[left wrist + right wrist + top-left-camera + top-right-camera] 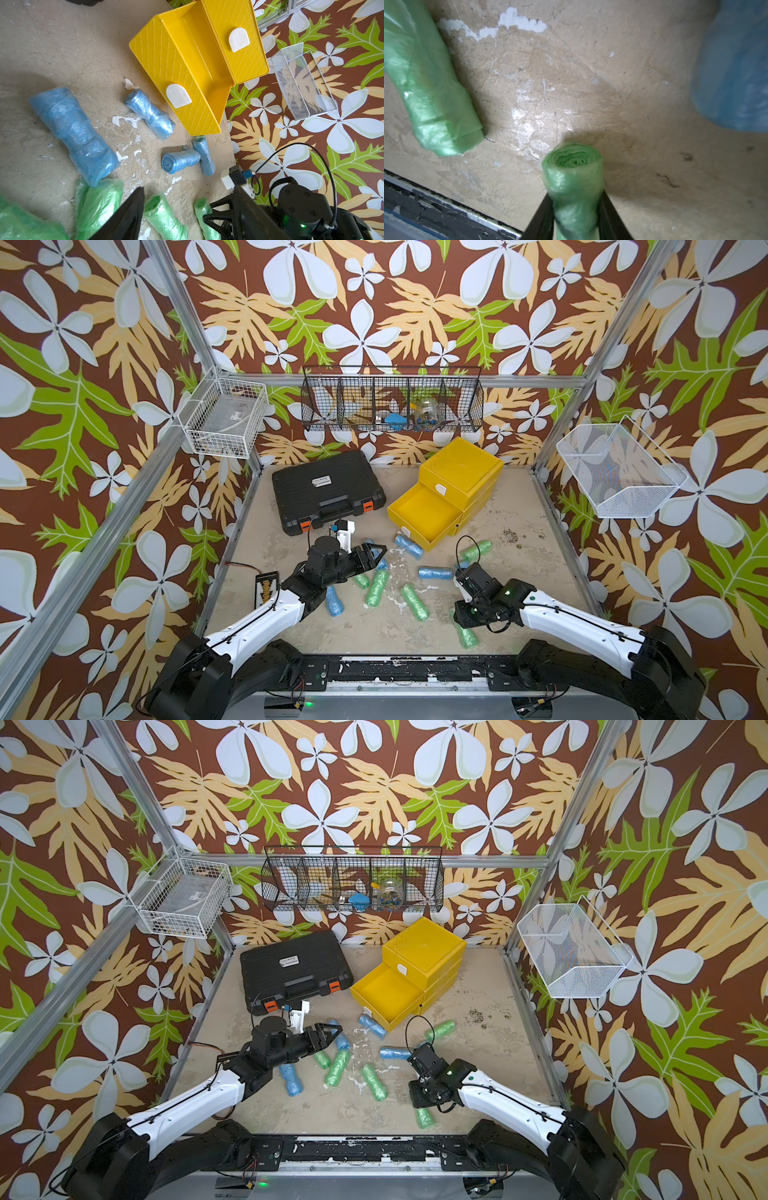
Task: Sort the rolls of trash bags by color and place them into the drawer
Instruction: Pick up the roll of trash bags from the center of the board, then place the roll of trash bags in the drawer.
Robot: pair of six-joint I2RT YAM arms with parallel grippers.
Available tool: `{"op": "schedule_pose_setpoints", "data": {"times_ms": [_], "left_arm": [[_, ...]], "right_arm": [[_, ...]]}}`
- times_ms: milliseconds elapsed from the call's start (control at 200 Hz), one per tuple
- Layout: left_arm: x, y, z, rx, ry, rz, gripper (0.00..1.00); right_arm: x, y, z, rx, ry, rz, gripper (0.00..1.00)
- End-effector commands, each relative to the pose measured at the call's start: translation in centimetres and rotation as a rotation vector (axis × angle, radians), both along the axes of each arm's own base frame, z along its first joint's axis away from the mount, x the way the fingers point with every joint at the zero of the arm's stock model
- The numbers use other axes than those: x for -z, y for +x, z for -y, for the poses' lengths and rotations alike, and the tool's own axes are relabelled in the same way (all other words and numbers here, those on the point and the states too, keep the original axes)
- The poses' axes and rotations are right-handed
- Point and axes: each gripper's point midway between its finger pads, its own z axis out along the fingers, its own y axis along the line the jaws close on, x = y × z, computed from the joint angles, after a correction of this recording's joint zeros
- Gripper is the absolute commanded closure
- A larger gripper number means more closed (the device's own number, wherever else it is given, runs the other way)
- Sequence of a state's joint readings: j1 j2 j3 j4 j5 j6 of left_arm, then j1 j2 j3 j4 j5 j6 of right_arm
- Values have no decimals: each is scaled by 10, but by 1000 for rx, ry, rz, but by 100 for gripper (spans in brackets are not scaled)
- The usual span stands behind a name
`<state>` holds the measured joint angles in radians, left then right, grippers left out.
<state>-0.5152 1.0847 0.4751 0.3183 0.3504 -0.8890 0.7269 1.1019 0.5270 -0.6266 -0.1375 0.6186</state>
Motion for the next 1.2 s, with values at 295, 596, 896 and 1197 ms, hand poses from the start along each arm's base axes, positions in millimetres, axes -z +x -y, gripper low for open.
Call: {"op": "schedule_pose_setpoints", "data": {"times_ms": [295,596,896,1197], "left_arm": [[-9,-1,5,34,-20,20,30],[-30,6,23,114,-37,58,31],[-38,10,21,119,14,81,32],[-19,-4,0,73,86,50,32]], "right_arm": [[-36,18,-20,13,111,90,84],[-161,82,-49,-44,174,412,87],[-249,199,-99,-181,26,682,87],[-219,288,-117,-269,-164,703,88]]}}
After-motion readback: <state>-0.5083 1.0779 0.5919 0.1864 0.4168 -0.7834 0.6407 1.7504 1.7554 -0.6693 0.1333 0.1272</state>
